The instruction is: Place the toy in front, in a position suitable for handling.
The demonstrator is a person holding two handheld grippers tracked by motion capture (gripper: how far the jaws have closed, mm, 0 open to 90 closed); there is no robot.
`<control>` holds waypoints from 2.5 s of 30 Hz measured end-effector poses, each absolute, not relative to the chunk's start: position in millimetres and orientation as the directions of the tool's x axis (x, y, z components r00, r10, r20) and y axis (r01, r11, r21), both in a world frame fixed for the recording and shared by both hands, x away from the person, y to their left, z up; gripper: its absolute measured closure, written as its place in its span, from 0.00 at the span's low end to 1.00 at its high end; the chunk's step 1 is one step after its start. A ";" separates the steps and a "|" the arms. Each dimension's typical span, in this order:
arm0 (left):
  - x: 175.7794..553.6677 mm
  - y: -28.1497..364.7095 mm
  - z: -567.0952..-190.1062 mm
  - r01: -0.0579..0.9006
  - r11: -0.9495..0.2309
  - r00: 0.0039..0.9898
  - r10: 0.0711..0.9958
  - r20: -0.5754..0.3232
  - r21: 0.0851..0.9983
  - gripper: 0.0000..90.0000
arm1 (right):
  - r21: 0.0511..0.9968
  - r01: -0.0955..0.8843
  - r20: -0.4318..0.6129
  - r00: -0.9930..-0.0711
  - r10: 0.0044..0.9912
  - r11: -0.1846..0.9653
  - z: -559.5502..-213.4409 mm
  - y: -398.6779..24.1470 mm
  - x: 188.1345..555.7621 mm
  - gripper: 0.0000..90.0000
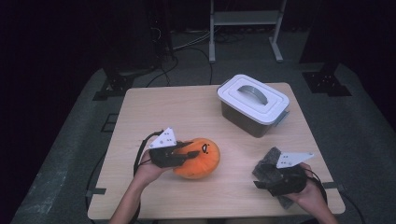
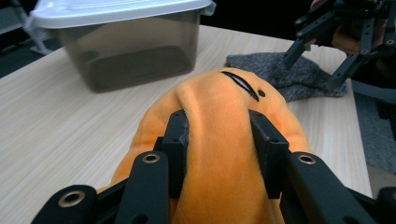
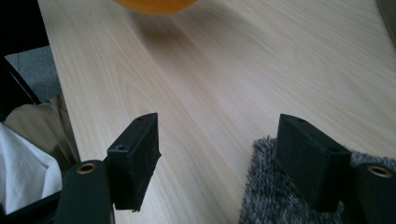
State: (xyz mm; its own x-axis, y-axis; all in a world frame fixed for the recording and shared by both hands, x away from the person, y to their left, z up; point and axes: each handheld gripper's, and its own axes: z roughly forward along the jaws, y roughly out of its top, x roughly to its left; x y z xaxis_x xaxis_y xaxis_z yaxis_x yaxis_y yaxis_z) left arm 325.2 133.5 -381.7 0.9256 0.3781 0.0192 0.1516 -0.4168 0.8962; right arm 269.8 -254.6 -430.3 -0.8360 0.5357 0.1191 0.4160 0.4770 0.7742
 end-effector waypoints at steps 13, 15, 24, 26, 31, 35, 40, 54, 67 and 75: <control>325.2 89.0 -395.5 0.144 -0.470 0.952 0.305 0.007 0.871 0.70 | 0.777 0.439 0.121 -0.808 0.577 0.451 -429.8 -270.2 274.5 0.33; 325.8 83.2 -398.5 0.147 -0.479 0.955 0.295 0.001 0.865 0.70 | 0.778 0.440 0.120 -0.805 0.581 0.449 -429.5 -270.4 275.0 0.33; 323.2 71.6 -414.4 0.159 -0.535 0.957 0.289 0.003 0.830 0.67 | 0.751 0.479 0.127 -0.780 0.612 0.455 -437.7 -279.1 284.8 0.36; 323.1 71.7 -413.9 0.166 -0.536 0.958 0.287 -0.007 0.828 0.65 | 0.740 0.493 0.127 -0.770 0.625 0.457 -441.2 -280.9 288.8 0.38; 323.0 72.6 -412.6 0.159 -0.552 0.962 0.274 -0.001 0.818 0.57 | 0.706 0.522 0.121 -0.755 0.644 0.479 -450.7 -281.4 298.6 0.43; 323.1 74.9 -412.1 0.167 -0.548 0.961 0.278 -0.010 0.820 0.51 | 0.668 0.525 0.084 -0.757 0.648 0.528 -458.3 -281.4 304.9 0.48; 323.6 77.6 -409.6 0.170 -0.541 0.961 0.275 -0.018 0.824 0.43 | 0.648 0.538 0.086 -0.755 0.650 0.539 -466.8 -282.6 307.7 0.52; 316.9 106.0 -403.2 0.171 -0.541 0.956 0.292 -0.007 0.824 0.21 | 0.631 0.514 0.021 -0.761 0.649 0.582 -468.0 -275.8 303.6 0.49; 317.3 115.3 -425.0 0.224 -0.535 0.947 0.316 -0.053 0.815 0.26 | 0.605 0.513 0.020 -0.774 0.633 0.609 -464.5 -272.0 303.0 0.72; 314.2 114.5 -430.1 0.218 -0.524 0.943 0.329 -0.041 0.823 0.27 | 0.604 0.600 0.119 -0.718 0.686 0.524 -464.3 -280.2 309.5 0.87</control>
